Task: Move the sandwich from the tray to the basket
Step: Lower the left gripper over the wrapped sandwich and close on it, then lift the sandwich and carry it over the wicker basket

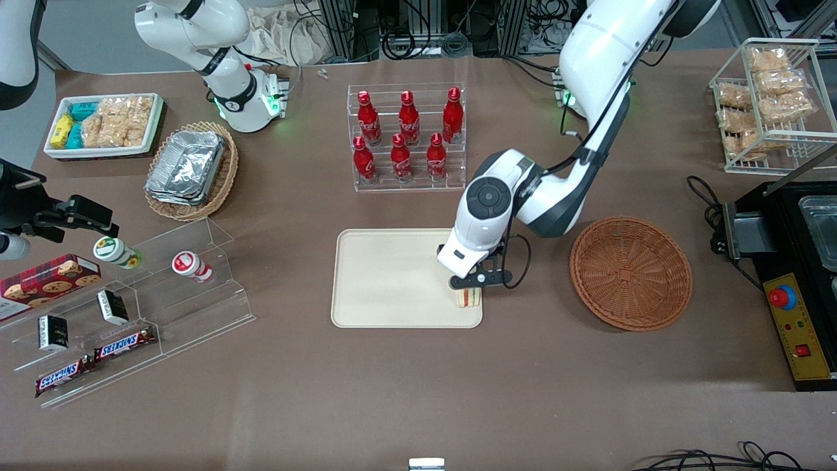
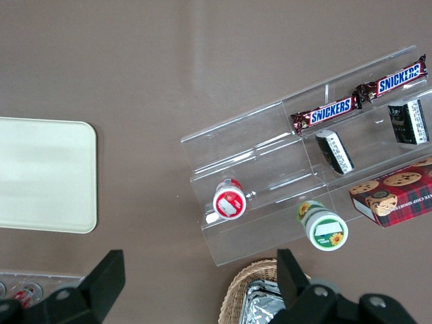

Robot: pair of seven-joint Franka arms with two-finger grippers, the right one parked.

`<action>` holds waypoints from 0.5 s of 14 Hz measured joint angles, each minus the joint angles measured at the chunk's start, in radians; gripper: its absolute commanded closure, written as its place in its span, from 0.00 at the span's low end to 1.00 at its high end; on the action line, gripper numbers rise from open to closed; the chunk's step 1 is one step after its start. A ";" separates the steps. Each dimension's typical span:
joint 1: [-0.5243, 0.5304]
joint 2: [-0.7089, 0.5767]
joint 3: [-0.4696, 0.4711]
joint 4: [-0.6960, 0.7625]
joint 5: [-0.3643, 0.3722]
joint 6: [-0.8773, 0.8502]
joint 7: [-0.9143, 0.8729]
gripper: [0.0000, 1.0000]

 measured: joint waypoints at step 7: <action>0.000 0.070 0.002 0.000 0.030 0.050 -0.003 1.00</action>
